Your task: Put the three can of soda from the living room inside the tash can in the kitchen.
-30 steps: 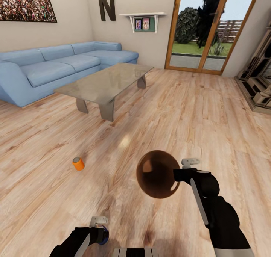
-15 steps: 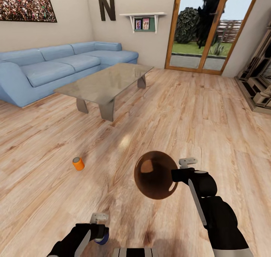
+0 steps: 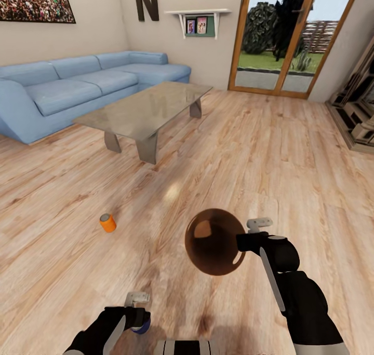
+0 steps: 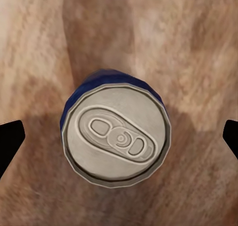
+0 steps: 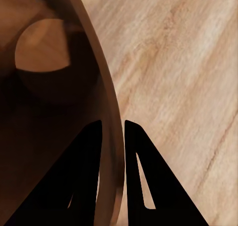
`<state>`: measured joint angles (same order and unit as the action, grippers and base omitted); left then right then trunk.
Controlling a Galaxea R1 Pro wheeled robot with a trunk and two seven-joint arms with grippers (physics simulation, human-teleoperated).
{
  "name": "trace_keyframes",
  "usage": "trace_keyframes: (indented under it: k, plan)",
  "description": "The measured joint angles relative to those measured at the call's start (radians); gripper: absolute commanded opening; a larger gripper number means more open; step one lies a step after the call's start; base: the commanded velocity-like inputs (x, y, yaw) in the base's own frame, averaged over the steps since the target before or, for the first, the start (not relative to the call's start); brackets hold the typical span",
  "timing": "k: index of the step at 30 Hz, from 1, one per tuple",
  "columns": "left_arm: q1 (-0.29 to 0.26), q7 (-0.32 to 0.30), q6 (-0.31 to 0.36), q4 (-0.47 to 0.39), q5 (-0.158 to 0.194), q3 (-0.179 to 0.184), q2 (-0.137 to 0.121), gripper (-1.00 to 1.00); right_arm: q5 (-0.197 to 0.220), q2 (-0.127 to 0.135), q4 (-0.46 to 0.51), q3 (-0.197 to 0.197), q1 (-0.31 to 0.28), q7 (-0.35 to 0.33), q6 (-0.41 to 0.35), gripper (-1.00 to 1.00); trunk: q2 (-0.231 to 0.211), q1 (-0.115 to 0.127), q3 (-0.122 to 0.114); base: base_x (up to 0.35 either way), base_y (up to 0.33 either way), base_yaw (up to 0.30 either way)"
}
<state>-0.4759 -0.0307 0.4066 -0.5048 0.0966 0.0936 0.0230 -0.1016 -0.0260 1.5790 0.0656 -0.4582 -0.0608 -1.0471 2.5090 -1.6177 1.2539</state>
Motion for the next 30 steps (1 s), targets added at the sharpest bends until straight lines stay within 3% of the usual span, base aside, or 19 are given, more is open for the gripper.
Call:
trace_keyframes:
  k: [5, 12, 17, 30]
  plan:
    - [-0.001, 0.000, 0.000, 0.001, 0.000, 0.000, 0.000, 1.00, -0.006, 0.000, 0.000, 0.000, 0.000, 0.001, 0.000, -1.00, 0.001, -0.002, 0.019, 0.000, 0.000, 0.000]
    - [-0.001, 0.000, 0.000, 0.003, 0.000, -0.001, 0.001, 1.00, -0.003, 0.000, 0.001, 0.000, 0.000, 0.001, 0.000, -1.00, 0.001, -0.002, 0.019, 0.000, 0.000, 0.000]
    - [-0.001, 0.000, 0.001, 0.002, 0.000, 0.000, 0.001, 1.00, -0.004, 0.000, 0.000, 0.000, 0.000, 0.001, 0.000, -1.00, 0.002, -0.005, 0.039, 0.000, 0.000, 0.000]
    - [-0.002, 0.000, 0.001, -0.003, 0.000, 0.000, 0.001, 1.00, -0.001, -0.001, 0.001, 0.001, 0.000, -0.001, 0.000, -1.00, 0.002, -0.004, 0.039, 0.000, 0.000, 0.000]
